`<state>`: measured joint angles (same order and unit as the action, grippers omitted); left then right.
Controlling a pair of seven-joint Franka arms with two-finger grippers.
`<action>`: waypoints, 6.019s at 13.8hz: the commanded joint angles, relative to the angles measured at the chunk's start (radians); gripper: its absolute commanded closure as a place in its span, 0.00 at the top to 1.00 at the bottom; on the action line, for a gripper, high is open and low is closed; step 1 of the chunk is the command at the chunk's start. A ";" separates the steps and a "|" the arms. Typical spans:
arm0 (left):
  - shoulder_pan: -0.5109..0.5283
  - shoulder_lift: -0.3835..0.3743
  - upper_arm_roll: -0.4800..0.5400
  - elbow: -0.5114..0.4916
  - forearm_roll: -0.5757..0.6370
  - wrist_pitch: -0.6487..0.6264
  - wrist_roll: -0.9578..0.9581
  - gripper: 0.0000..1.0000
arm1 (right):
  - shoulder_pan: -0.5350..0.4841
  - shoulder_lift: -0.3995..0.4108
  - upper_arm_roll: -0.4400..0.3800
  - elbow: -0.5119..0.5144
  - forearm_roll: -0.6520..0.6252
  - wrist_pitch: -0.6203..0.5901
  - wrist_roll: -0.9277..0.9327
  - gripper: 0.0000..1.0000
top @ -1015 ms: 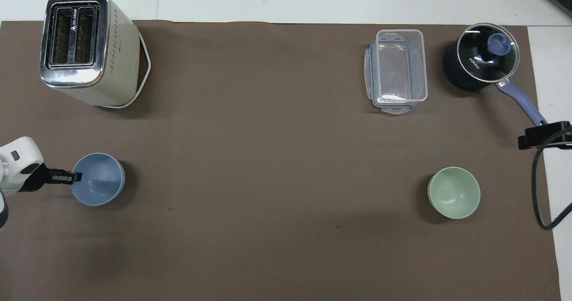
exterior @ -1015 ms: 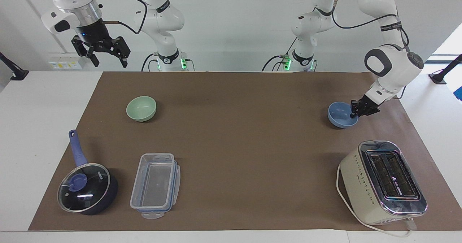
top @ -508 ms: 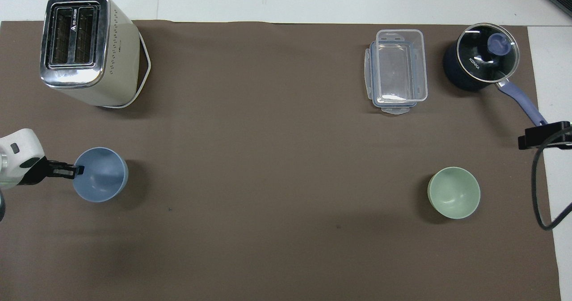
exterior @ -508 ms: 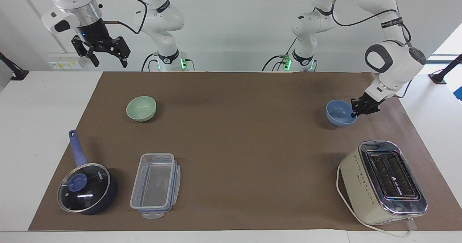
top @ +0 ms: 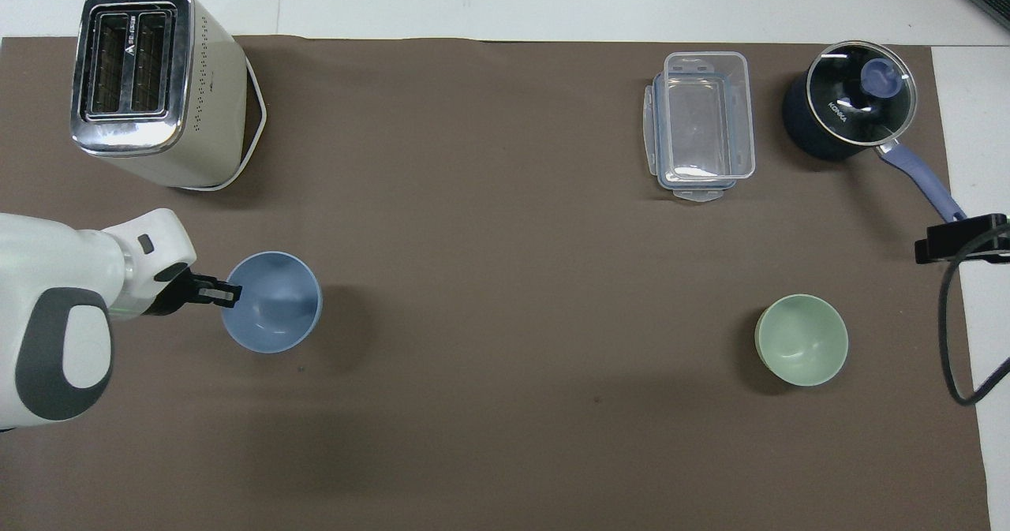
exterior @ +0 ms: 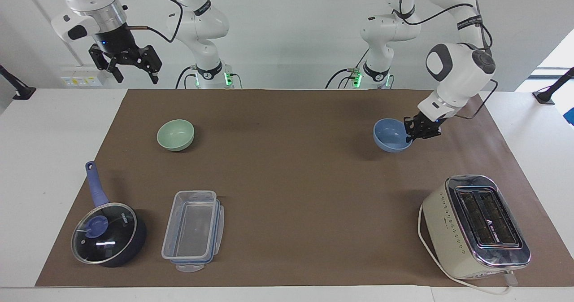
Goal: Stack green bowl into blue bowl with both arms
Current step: 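Slide the blue bowl toward the table center with the left gripper, then withdraw the left gripper while the right gripper grasps the green bowl, then carry the green bowl with the right gripper toward the blue bowl, then lower the green bowl into the blue bowl with the right gripper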
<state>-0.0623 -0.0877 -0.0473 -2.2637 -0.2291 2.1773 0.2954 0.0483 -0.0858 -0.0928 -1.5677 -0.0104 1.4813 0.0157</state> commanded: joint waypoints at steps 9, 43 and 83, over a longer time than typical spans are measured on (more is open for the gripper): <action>-0.517 0.174 0.015 0.029 -0.015 0.331 -0.630 0.00 | -0.011 -0.014 -0.005 0.011 0.001 -0.016 -0.010 1.00; -0.027 0.057 0.029 0.623 0.111 -0.513 -0.156 1.00 | -0.228 -0.009 -0.008 -0.867 0.004 0.792 -0.519 1.00; 0.019 0.069 0.037 0.708 0.195 -0.697 -0.108 1.00 | 0.462 0.115 0.073 -0.434 0.292 0.516 0.362 0.00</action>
<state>-0.0562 0.0010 -0.0017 -1.5388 -0.0512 1.4787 0.1813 0.5047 0.0004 -0.0255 -2.0081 0.2370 1.9701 0.3706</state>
